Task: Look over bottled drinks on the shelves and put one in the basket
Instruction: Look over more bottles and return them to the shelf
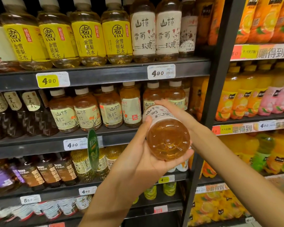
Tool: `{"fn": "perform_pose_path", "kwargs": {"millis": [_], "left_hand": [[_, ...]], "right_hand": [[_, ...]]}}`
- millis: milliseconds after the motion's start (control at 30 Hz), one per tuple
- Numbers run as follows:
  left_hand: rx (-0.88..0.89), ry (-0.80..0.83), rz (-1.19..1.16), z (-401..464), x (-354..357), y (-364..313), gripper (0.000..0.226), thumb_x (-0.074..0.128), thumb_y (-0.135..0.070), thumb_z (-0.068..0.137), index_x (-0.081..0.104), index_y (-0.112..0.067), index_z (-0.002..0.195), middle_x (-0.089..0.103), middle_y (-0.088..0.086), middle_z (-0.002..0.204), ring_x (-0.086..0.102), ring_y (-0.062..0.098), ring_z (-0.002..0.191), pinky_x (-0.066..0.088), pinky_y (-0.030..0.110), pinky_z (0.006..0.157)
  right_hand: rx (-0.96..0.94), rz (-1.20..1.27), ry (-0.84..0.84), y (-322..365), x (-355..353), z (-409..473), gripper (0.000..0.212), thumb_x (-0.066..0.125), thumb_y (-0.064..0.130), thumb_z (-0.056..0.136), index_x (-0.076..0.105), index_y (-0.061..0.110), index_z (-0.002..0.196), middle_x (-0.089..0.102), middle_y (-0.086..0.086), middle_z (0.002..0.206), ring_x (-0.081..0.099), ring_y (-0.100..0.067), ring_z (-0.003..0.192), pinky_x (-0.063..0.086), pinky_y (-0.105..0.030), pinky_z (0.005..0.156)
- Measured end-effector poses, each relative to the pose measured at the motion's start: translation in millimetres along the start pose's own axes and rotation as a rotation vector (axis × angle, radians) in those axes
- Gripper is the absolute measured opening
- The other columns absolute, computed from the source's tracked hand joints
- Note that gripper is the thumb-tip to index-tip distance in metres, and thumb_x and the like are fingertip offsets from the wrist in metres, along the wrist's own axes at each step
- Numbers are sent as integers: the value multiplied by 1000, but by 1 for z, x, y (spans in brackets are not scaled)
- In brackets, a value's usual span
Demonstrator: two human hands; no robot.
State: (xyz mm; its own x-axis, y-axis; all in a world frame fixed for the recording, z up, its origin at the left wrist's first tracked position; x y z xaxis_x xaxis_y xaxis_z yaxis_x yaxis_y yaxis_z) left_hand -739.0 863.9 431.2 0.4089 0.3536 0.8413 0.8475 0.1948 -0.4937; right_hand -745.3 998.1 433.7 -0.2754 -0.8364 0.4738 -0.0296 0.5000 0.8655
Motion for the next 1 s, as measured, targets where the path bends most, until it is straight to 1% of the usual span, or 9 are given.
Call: {"fn": "perform_pose_path", "kwargs": {"millis": [67, 133, 233, 300, 367, 433, 533, 733, 1000], "left_hand": [[11, -22, 35, -3, -6, 4, 76, 70, -35, 62, 54, -2, 129, 65, 30, 114, 67, 45, 93, 57, 54, 57], [70, -20, 66, -7, -12, 7, 78, 79, -30, 55, 56, -2, 125, 66, 30, 113, 66, 44, 101, 58, 54, 61], [121, -52, 272, 6, -18, 5, 65, 79, -26, 71, 53, -3, 126, 64, 30, 117, 66, 39, 102, 60, 42, 65], [213, -130, 473, 15, -25, 0, 47, 66, -26, 85, 55, -6, 127, 61, 28, 124, 64, 31, 102, 60, 26, 65], [269, -27, 609, 16, -34, -1, 53, 71, -45, 76, 60, -18, 120, 69, 10, 119, 68, 21, 105, 59, 27, 78], [360, 41, 861, 11, -36, -3, 62, 76, -52, 68, 56, -28, 121, 71, -5, 115, 67, 14, 108, 56, 29, 86], [518, -9, 1041, 12, -34, -11, 67, 81, -44, 54, 55, -37, 115, 72, -17, 106, 69, 3, 98, 55, 16, 72], [809, -11, 1166, 22, -33, -26, 65, 86, -14, 64, 52, -38, 114, 70, -13, 105, 67, 5, 97, 54, 15, 71], [910, 13, 1352, 41, -27, -49, 74, 85, -6, 67, 50, -10, 132, 62, -1, 124, 59, 7, 115, 50, 17, 88]], "right_hand": [[39, 27, -1, -1, 1, -3, 29, 58, 32, 89, 62, 5, 99, 67, -14, 83, 67, -21, 69, 58, -29, 62], [33, 48, 12, 1, -2, -4, 51, 64, 37, 81, 54, 7, 122, 59, -18, 107, 65, -29, 92, 56, -34, 78], [-67, -12, 46, 13, 1, -8, 56, 69, 41, 74, 56, 12, 120, 56, -17, 112, 57, -36, 119, 46, -46, 101], [-184, -116, 24, 21, 3, -12, 38, 71, 40, 75, 68, 14, 102, 65, -14, 102, 64, -29, 104, 50, -43, 96], [-332, -205, 13, 28, 6, -15, 23, 71, 37, 81, 72, 16, 91, 69, -8, 92, 67, -22, 89, 54, -34, 86], [-478, -276, 2, 34, 9, -18, 31, 67, 34, 84, 68, 10, 103, 68, -9, 93, 66, -20, 87, 55, -30, 80], [-624, -321, -1, 41, 16, -26, 38, 63, 33, 86, 63, 7, 114, 67, -14, 103, 65, -25, 95, 54, -39, 87], [-858, -621, 72, 39, 25, -47, 43, 74, 29, 77, 58, 25, 116, 71, 7, 105, 67, -8, 101, 51, -19, 82], [-1100, -855, 203, 25, 27, -58, 61, 79, 10, 67, 51, 4, 121, 59, -17, 121, 57, -20, 116, 45, -33, 101]]}}
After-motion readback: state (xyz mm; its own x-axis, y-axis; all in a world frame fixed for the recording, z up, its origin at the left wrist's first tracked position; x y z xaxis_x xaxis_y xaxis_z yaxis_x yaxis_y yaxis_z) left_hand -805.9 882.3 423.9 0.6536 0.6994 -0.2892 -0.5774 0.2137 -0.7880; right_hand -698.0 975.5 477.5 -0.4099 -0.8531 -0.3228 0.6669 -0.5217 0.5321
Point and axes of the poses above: each hand's wrist, its own z-axis towards the middle knuckle, its own x-axis out of the palm, y = z × x, the point moved 2 cm from there along z, towards the middle knuckle
